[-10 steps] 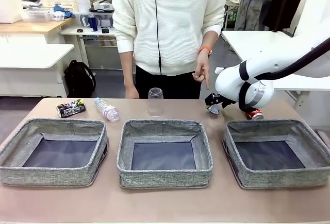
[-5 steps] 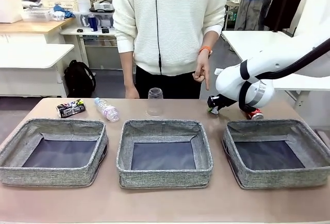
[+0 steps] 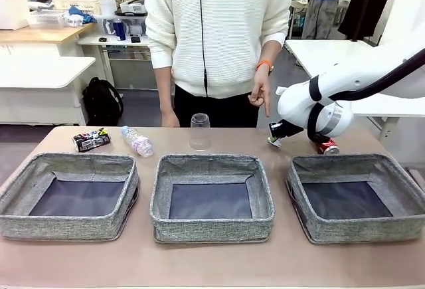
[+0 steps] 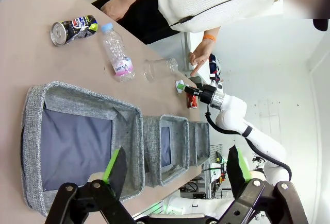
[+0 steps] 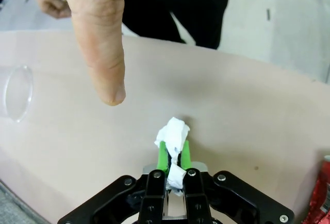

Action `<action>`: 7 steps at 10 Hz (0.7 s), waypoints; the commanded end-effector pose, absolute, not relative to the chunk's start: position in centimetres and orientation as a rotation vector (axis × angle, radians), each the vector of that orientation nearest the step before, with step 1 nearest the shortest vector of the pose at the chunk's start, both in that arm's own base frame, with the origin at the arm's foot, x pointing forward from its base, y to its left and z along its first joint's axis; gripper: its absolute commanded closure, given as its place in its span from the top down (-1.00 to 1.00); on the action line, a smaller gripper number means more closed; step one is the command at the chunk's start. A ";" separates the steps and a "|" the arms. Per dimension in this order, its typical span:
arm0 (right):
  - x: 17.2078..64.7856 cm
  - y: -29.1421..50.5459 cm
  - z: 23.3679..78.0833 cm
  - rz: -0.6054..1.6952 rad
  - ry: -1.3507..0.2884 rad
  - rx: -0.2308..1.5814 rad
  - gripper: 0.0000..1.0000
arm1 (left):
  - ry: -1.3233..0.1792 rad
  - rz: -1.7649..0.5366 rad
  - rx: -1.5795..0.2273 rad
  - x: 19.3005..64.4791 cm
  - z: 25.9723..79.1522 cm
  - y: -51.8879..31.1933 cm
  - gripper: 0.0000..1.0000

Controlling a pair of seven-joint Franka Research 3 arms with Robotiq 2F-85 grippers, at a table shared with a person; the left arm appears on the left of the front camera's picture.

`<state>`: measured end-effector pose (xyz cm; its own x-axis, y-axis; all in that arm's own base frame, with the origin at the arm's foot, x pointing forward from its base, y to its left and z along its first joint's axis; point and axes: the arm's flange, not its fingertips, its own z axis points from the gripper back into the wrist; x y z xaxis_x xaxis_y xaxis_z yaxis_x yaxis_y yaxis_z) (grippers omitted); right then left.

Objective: Sort the waste into the appropriate baskets.
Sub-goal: Pick up the waste item pointed out by the person.

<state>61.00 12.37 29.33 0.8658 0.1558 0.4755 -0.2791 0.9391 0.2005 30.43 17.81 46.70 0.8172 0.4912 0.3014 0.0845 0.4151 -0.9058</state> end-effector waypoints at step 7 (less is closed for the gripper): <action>40.0 13.5 50.7 0.097 -0.185 0.174 -1.00 | -0.612 0.257 -1.141 30.4 46.8 17.8 1.00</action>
<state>47.12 13.41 45.12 0.9709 0.1122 0.2116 -0.1631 0.9568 0.2407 30.42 17.83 46.77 0.8166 0.4912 0.3031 0.0862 0.4155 -0.9055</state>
